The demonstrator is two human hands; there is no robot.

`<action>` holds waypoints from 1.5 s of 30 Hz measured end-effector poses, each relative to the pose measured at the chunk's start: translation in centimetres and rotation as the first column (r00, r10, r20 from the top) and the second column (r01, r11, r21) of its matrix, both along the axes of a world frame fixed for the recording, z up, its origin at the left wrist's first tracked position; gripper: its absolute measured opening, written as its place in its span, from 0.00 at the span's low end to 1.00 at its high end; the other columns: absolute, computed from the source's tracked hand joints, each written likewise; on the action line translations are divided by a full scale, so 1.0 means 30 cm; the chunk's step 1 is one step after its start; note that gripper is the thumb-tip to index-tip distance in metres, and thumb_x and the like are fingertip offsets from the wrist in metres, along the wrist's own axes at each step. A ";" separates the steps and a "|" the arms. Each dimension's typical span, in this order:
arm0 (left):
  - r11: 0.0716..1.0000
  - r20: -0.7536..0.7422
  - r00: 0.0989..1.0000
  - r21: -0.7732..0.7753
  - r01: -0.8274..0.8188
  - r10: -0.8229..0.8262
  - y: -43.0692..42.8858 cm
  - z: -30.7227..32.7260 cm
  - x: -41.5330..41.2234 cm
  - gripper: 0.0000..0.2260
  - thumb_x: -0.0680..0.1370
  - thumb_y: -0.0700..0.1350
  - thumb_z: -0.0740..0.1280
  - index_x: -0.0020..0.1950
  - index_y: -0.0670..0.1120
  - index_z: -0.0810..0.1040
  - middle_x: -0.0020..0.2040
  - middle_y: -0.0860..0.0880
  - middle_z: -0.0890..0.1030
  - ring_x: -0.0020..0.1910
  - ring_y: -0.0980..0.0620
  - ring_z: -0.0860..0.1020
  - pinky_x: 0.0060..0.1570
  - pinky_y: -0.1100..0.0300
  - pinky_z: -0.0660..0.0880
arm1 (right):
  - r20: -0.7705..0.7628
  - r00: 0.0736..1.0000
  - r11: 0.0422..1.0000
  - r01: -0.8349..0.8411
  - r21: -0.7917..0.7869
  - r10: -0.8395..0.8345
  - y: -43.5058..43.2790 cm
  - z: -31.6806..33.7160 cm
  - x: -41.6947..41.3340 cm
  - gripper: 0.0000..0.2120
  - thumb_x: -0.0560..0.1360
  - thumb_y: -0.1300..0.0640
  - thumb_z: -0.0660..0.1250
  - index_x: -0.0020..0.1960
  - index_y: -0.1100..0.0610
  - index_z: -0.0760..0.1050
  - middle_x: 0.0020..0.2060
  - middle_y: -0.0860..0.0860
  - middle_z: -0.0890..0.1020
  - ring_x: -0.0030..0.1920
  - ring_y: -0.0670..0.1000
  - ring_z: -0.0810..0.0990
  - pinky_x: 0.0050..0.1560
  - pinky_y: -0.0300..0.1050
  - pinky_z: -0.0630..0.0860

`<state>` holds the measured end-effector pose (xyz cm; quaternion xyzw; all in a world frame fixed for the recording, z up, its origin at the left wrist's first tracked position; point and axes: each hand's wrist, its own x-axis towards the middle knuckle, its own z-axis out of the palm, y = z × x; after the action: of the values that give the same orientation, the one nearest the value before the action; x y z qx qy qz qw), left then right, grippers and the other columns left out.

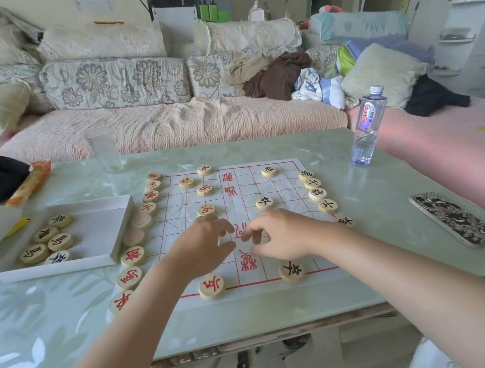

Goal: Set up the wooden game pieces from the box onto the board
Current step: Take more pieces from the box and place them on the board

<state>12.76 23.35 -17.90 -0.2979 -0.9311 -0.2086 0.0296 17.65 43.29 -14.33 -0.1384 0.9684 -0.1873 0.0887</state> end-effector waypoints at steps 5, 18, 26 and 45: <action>0.986 -0.042 0.986 0.042 -0.161 0.163 -0.178 0.042 -0.049 0.11 0.76 0.51 0.67 0.58 0.51 0.78 0.49 0.53 0.75 0.43 0.53 0.73 0.46 0.58 0.72 | -0.074 0.997 0.987 -0.011 -0.163 -0.001 -0.212 -0.018 -0.093 0.14 0.77 0.51 0.67 0.62 0.48 0.78 0.52 0.42 0.80 0.39 0.38 0.73 0.43 0.36 0.68; 0.775 0.003 0.776 0.022 -0.631 0.631 -0.883 0.008 -0.150 0.09 0.76 0.48 0.65 0.55 0.51 0.79 0.54 0.49 0.77 0.58 0.45 0.74 0.56 0.54 0.72 | -0.145 0.965 0.974 -0.227 -0.028 0.220 -0.900 -0.022 -0.384 0.18 0.78 0.58 0.61 0.66 0.48 0.75 0.60 0.47 0.79 0.61 0.51 0.76 0.59 0.46 0.74; 0.739 -0.020 0.740 -0.038 -0.673 0.673 -1.038 -0.036 -0.162 0.06 0.74 0.54 0.65 0.48 0.58 0.80 0.48 0.51 0.79 0.54 0.46 0.73 0.52 0.55 0.72 | -0.093 0.943 0.939 -0.303 0.161 0.320 -1.118 -0.071 -0.530 0.27 0.77 0.64 0.59 0.73 0.46 0.69 0.71 0.50 0.70 0.68 0.56 0.71 0.60 0.47 0.71; 0.706 0.202 0.677 -0.233 -0.668 0.708 -0.878 -0.036 -0.274 0.16 0.73 0.51 0.63 0.55 0.42 0.76 0.50 0.45 0.78 0.53 0.44 0.76 0.48 0.54 0.71 | -0.167 0.939 0.951 -0.284 0.121 0.301 -1.076 -0.146 -0.628 0.16 0.75 0.48 0.69 0.63 0.45 0.75 0.62 0.48 0.79 0.63 0.55 0.76 0.62 0.49 0.73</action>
<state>4.54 -2.99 -18.97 0.1060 -0.9810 -0.1557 -0.0454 -1.19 11.01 -18.70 -0.2933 0.9488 -0.1123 0.0324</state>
